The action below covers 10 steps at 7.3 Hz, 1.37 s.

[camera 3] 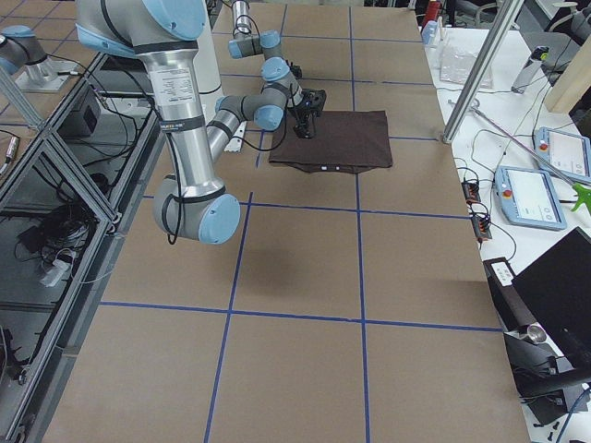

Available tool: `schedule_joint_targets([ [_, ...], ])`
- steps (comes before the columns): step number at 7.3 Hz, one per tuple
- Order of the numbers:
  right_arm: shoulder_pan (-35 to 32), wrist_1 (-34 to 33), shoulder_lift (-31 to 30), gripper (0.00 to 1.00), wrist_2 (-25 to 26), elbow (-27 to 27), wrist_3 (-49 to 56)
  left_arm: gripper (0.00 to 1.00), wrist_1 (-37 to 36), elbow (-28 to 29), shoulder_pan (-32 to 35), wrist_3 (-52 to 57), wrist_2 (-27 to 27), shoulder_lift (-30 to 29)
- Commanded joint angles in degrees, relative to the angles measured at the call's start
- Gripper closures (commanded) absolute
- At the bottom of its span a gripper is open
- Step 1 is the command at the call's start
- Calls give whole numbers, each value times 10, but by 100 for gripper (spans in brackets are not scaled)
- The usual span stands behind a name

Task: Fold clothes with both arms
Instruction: 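Move the left gripper to the near shirt corner while the right gripper moves up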

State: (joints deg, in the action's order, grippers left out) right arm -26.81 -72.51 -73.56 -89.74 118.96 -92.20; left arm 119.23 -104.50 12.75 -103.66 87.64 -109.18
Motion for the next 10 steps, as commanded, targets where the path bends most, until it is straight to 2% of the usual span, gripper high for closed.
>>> schedule_joint_targets([
  [1,0,0,0,0,0,0,0,28,-29,-17,-4,-2,0,-2],
  [5,0,0,0,0,0,0,0,28,-38,-16,-32,-1,1,-7],
  [6,0,0,0,0,0,0,0,30,-38,-14,-32,-2,0,-12],
  [7,-1,0,0,0,0,0,0,38,-38,-14,-32,-3,-2,-12],
  [8,-1,0,1,0,0,0,0,48,-38,-14,-32,-5,-3,-11],
  [9,-1,0,1,0,0,0,0,71,-38,-17,-32,-18,-3,-11],
  [10,-1,0,0,0,0,0,0,99,-37,-21,-32,-19,-3,-12],
])
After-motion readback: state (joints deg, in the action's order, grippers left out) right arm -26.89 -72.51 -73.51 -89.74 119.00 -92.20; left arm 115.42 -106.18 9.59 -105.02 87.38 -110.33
